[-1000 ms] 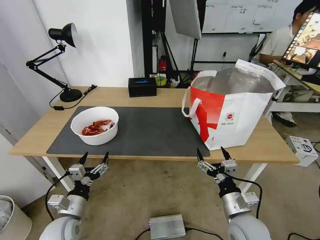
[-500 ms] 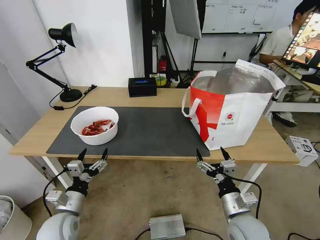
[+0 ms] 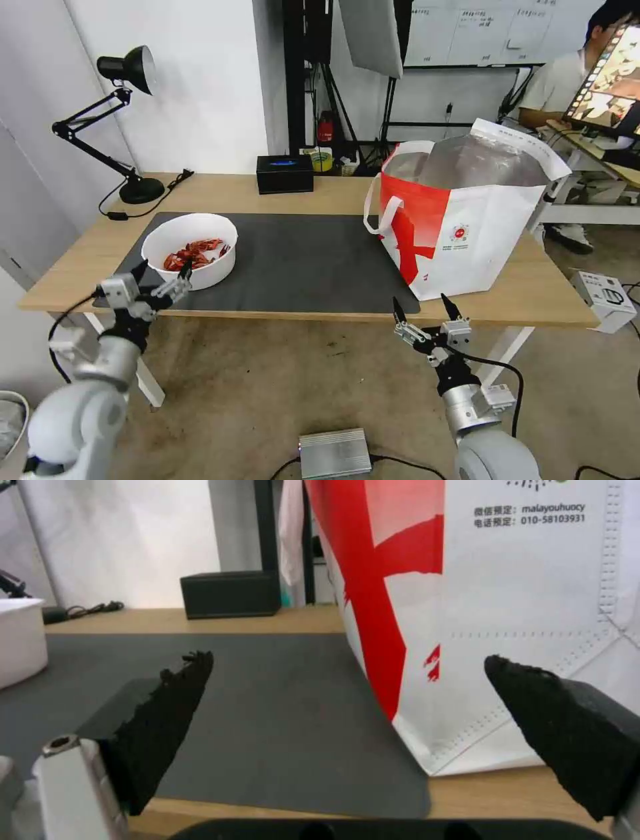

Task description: Pick up the trash from the table and place it into the takeout bag.

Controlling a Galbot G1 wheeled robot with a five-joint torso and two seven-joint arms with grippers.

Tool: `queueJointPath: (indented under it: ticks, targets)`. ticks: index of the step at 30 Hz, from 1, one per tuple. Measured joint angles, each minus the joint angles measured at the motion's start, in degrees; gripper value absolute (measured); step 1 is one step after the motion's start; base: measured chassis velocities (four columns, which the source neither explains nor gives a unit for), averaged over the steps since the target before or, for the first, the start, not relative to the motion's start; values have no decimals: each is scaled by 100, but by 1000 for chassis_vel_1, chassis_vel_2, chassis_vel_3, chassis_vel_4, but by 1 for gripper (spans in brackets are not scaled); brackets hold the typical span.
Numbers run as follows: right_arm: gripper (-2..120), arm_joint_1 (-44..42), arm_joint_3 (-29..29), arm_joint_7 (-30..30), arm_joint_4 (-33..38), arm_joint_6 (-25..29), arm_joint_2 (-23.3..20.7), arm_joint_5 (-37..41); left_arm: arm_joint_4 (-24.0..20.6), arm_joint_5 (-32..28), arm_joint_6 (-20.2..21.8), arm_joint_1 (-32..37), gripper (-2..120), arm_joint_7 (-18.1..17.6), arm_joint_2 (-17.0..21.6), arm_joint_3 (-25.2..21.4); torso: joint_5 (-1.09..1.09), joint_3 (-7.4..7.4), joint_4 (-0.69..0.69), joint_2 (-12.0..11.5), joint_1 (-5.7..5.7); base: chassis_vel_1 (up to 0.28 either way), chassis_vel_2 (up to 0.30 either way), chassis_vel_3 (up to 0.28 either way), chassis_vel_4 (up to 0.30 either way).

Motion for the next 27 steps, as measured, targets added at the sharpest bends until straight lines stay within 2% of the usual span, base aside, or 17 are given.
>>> queueJointPath:
  ticks: [1, 2, 3, 4, 5, 7, 8, 11, 12, 14, 15, 17, 18, 22, 23, 25, 27]
  targets:
    - [100, 0, 0, 0, 0, 0, 0, 0, 88, -198, 187, -171, 100, -177, 210, 65, -1, 0, 0, 0, 0, 0, 0, 0, 0]
    - [100, 0, 0, 0, 0, 0, 0, 0, 88, -198, 187, -171, 100, -177, 210, 65, -1, 0, 0, 0, 0, 0, 0, 0, 0]
    - [100, 1, 1, 0, 0, 0, -1, 1, 242, -426, 327, -396, 100, -383, 458, 174, 0, 0, 0, 0, 0, 0, 0, 0, 0]
    - [100, 1, 1, 1, 0, 0, -1, 2, 372, -649, 381, -574, 100, -584, 655, 291, -1, 0, 0, 0, 0, 0, 0, 0, 0]
    - [100, 1, 1, 1, 0, 0, -1, 2, 372, -649, 381, -574, 100, -584, 655, 291, -1, 0, 0, 0, 0, 0, 0, 0, 0]
    - [100, 1, 0, 0, 0, 0, -1, 2, 682, -1167, 474, -1009, 100, -999, 1065, 581, 0, 0, -1, 0, 0, 0, 0, 0, 0]
    - [100, 1, 0, 0, 0, 0, -1, 2, 682, -1167, 474, -1009, 100, -999, 1065, 581, 0, 0, -1, 0, 0, 0, 0, 0, 0]
    - [100, 1, 1, 0, 0, 0, -1, 4, 1046, -1640, 1071, -1615, 100, -1165, 1456, 834, -1, 0, 0, 0, 0, 0, 0, 0, 0]
    - [100, 1, 1, 0, 0, 0, -1, 4, 1046, -1640, 1071, -1615, 100, -1165, 1456, 834, -1, 0, 0, 0, 0, 0, 0, 0, 0]
    - [100, 1, 1, 0, 0, 0, -1, 5, 1262, -2003, 1644, -2107, 100, -1511, 1676, 1060, 0, 0, 0, 0, 0, 0, 0, 0, 0]
    - [100, 1, 1, 0, 0, 0, -1, 5, 1262, -2003, 1644, -2107, 100, -1511, 1676, 1060, 0, 0, 0, 0, 0, 0, 0, 0, 0]
    - [100, 2, 1, -1, 0, 0, -1, 6, 1492, -2258, 1939, -2486, 100, -1777, 1836, 1288, 0, 1, -1, 0, 1, 0, 0, 0, 0]
    - [100, 2, 1, -1, 0, 0, -1, 6, 1492, -2258, 1939, -2486, 100, -1777, 1836, 1288, 0, 1, -1, 0, 1, 0, 0, 0, 0]
    - [100, 1, 1, 0, 0, 0, -1, 6, 2082, -2314, 2271, -3100, 100, -1718, 2127, 1629, 1, 1, 0, 0, 0, 0, 0, 0, 0]
    - [100, 1, 1, 0, 0, 0, -1, 6, 2082, -2314, 2271, -3100, 100, -1718, 2127, 1629, 1, 1, 0, 0, 0, 0, 0, 0, 0]
    - [100, 1, 1, 0, 0, 0, -1, 6, 2442, -2263, 2307, -3362, 100, -1532, 2282, 1808, 0, 1, -1, 0, 1, 0, 0, 0, 0]
    - [100, 2, 1, 0, 0, 0, -1, 6, 2552, -2247, 2308, -3426, 100, -1432, 2340, 1871, 0, 1, 0, 0, 1, 0, 0, 0, 0]
